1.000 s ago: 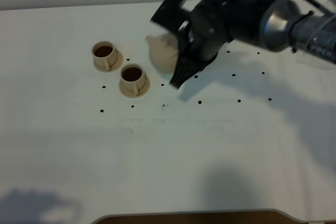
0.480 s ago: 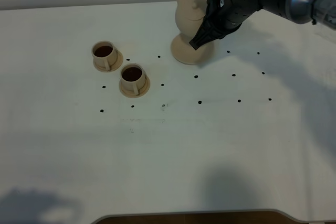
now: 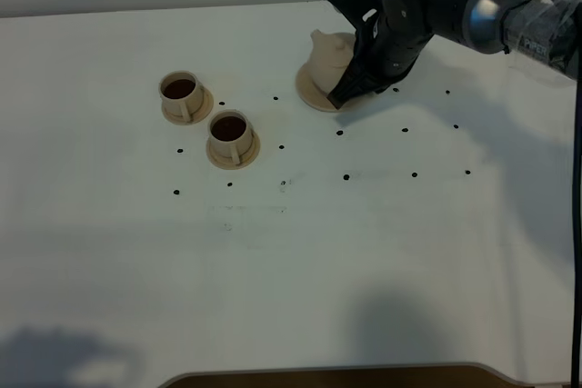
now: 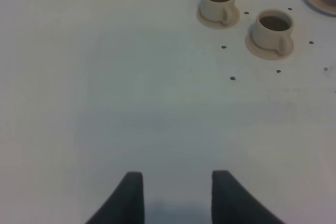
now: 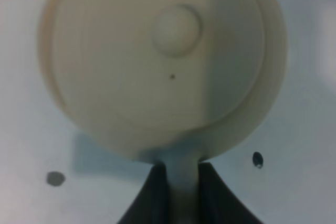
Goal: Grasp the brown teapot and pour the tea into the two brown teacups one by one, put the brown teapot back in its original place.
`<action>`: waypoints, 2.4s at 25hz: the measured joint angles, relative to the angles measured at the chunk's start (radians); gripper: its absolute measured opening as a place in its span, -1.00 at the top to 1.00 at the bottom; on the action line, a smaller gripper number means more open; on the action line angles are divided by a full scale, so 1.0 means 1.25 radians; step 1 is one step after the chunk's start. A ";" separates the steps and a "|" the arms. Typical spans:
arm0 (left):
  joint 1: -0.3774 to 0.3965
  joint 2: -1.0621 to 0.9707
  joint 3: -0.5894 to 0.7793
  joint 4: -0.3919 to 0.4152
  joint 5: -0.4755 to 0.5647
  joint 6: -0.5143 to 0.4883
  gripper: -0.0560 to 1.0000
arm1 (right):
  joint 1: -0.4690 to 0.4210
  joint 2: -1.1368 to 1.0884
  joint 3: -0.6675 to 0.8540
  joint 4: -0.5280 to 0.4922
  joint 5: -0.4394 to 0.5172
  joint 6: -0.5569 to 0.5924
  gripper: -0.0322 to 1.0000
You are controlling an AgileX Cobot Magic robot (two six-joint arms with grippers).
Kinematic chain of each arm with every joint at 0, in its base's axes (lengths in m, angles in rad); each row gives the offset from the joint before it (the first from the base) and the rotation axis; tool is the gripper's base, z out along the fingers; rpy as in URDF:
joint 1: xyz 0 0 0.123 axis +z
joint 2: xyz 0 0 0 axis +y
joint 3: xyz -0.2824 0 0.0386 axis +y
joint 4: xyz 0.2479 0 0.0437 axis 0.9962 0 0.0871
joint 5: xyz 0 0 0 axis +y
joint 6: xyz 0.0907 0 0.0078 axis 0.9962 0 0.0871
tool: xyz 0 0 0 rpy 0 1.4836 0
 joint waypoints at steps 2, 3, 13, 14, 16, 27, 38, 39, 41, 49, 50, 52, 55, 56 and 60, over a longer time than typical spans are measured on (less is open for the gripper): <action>0.000 0.000 0.000 0.000 0.000 0.000 0.27 | -0.002 0.004 0.000 0.000 -0.018 0.000 0.76; 0.000 0.000 0.000 0.000 0.000 0.000 0.27 | -0.002 0.004 0.000 0.000 -0.025 0.000 0.76; 0.000 0.000 0.000 0.000 0.000 0.000 0.27 | -0.002 0.027 0.000 0.033 -0.042 0.000 0.76; 0.000 0.000 0.000 0.000 0.000 0.000 0.27 | -0.002 0.027 -0.001 0.034 -0.044 0.000 0.76; 0.000 0.000 0.000 0.000 0.000 0.000 0.27 | -0.002 0.027 -0.001 0.036 -0.044 0.000 0.76; 0.000 0.000 0.000 0.000 0.000 0.000 0.27 | 0.000 0.028 -0.002 0.075 -0.046 0.000 0.67; 0.000 0.000 0.000 0.000 0.000 0.000 0.27 | 0.002 -0.087 -0.004 0.076 0.198 0.000 0.00; 0.000 0.000 0.000 0.000 0.000 0.000 0.27 | 0.002 -0.098 -0.004 0.076 0.235 0.000 0.00; 0.000 0.000 0.000 0.000 0.000 0.000 0.27 | 0.002 -0.123 -0.004 0.076 0.321 0.000 0.00; 0.000 0.000 0.000 0.000 0.000 0.000 0.27 | 0.002 -0.264 0.078 0.093 0.420 0.000 0.05; 0.000 0.000 0.000 0.000 0.000 0.000 0.27 | 0.002 -0.297 0.114 0.097 0.421 0.000 0.06; 0.000 0.000 0.000 0.000 0.000 0.000 0.27 | 0.002 -0.366 0.184 0.101 0.422 0.000 0.06; 0.000 0.000 0.000 0.000 0.000 0.000 0.27 | 0.002 -0.500 0.330 0.112 0.424 0.000 0.06; 0.000 0.000 0.000 0.000 0.000 0.000 0.27 | 0.002 -0.548 0.379 0.117 0.426 0.000 0.06; 0.000 0.000 0.000 0.000 0.000 0.000 0.27 | 0.002 -0.730 0.559 0.128 0.428 0.000 0.06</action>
